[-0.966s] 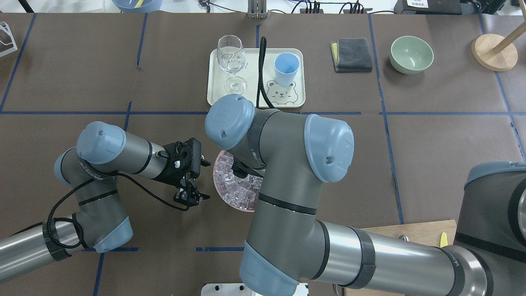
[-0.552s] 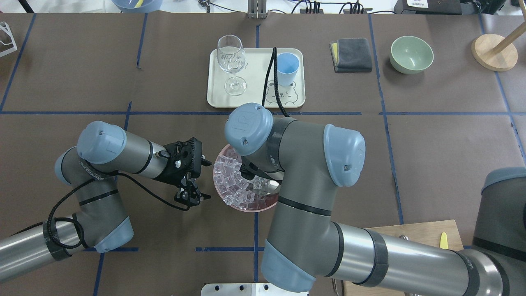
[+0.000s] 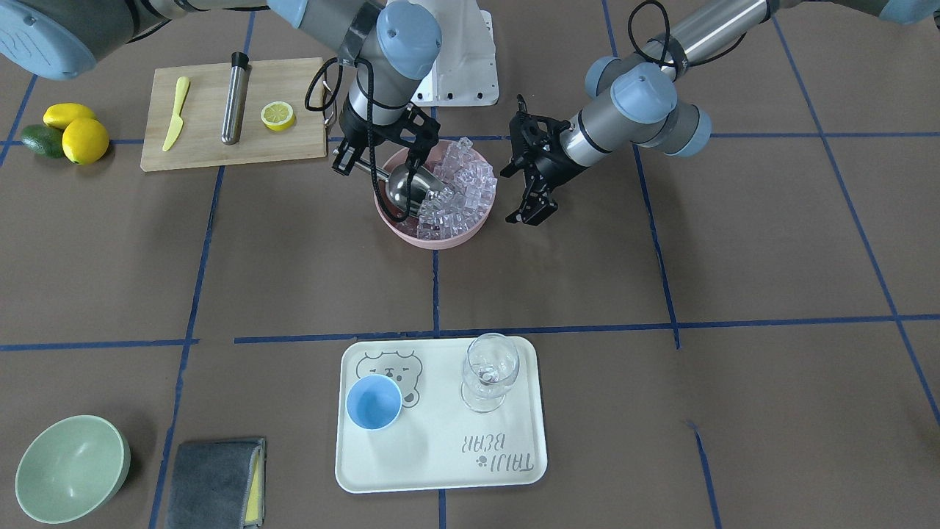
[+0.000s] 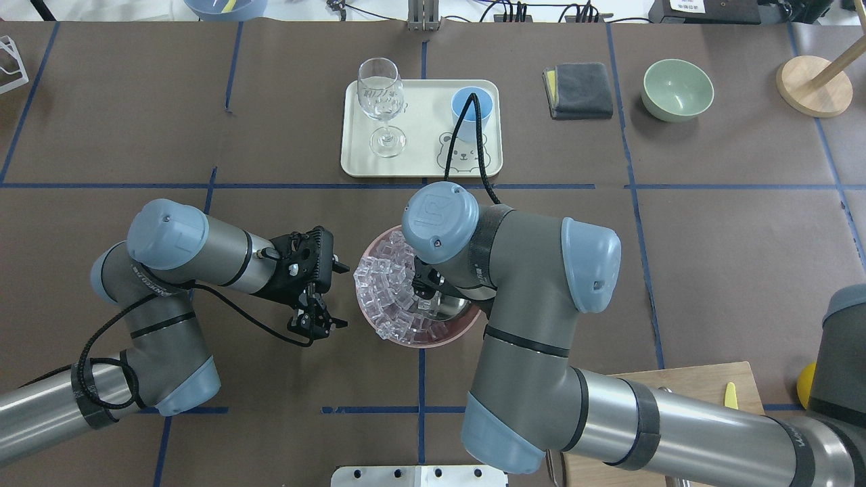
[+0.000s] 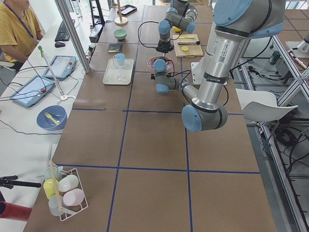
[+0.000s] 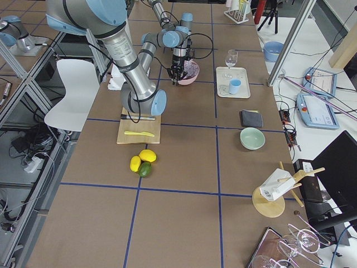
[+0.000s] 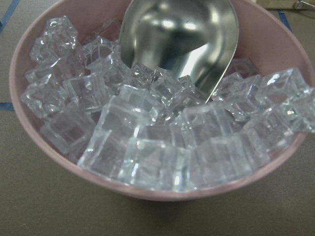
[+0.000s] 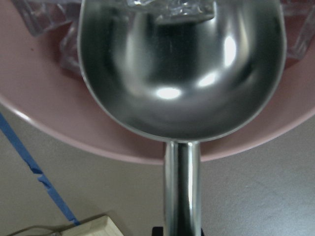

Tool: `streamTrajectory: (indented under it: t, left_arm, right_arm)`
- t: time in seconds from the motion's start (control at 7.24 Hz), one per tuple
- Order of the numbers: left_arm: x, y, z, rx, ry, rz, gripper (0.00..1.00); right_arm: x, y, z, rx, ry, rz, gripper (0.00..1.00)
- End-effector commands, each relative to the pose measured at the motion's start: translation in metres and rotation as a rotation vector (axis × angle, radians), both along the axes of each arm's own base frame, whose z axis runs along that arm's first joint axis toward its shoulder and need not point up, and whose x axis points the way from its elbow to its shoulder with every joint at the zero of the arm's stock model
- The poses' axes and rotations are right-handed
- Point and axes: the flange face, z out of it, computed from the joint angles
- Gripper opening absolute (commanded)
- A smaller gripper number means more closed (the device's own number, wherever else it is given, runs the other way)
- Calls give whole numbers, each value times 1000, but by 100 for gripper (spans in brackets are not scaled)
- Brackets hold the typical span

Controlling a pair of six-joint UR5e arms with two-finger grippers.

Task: Put ice in cup with scoop
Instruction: 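Drag the scoop through the ice to fill it with the right gripper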

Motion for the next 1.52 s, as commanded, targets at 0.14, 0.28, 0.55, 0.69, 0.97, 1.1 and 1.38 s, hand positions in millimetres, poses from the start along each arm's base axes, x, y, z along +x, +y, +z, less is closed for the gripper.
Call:
streamTrajectory:
  t: [0.14,0.28,0.55,0.69,0.97,1.1,1.38]
  left_arm:
    - [-1,0,-2,2,3,-1,100]
    - [-2,0,-2,2,4,0,100]
    - [-3,1,-4,2,7,0,100]
    - [-4,1,-6,6,11,0,100]
    - [-4,1,-6,6,11,0,100]
    - [-3,1,-4,4,7,0,100]
    - [-3,1,-4,4,7,0,100]
  right_arm:
    - [7,4,7,6,-76,-6,0]
    - [7,6,24,10,-93,-6,0]
    - [4,7,49,1,-169,-17,0]
    - [8,5,48,-34,-187,-22,0]
    - [13,0,45,-35,-198,-19,0]
    - [16,-2,41,-45,-212,-18,0]
    - [27,-13,32,-46,-265,-7,0]
